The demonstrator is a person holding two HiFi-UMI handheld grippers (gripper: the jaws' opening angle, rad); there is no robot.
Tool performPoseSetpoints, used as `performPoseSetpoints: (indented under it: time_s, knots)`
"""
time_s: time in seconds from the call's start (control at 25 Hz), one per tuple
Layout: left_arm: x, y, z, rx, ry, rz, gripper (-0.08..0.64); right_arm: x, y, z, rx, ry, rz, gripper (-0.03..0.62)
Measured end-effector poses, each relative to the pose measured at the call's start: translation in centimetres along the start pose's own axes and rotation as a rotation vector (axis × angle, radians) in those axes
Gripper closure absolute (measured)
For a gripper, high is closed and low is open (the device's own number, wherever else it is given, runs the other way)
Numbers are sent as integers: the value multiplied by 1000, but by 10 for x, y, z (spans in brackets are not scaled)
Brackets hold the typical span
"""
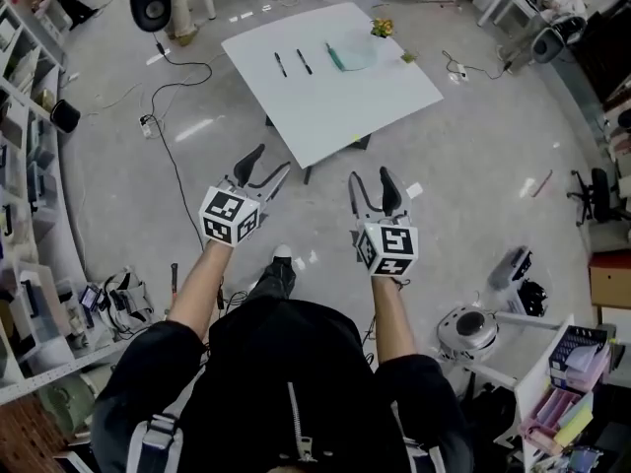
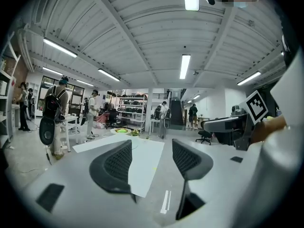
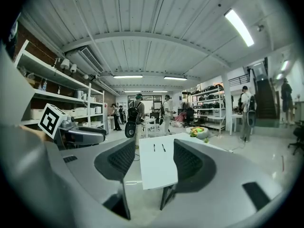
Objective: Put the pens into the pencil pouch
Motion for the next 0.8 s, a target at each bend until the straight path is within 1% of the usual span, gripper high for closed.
performPoseSetpoints:
  time_s: [0.2,0.32,0.48,0.8]
  knots:
    - [-52,-9,50,-12,31,5,290,8,-15,63,-10,17,9,342]
    - [-76,-14,76,-13,45,15,290,14,-21,93,-11,29,9,345]
    - [-99,-16,105,-31,58,28,290,20,-25,125,-21,34,6,347]
    - [-130,-11,141,-52,58,15,290,34,-28,173,-23,28,5,351]
Point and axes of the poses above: the fingertips, and each gripper's own axes: z forward along the fingers, x to its right, y out of its underside, the point moved 5 cm from there along -z, backward along the fingers, and after that the axes turned 1 degree about z, right-handed, at the moved point
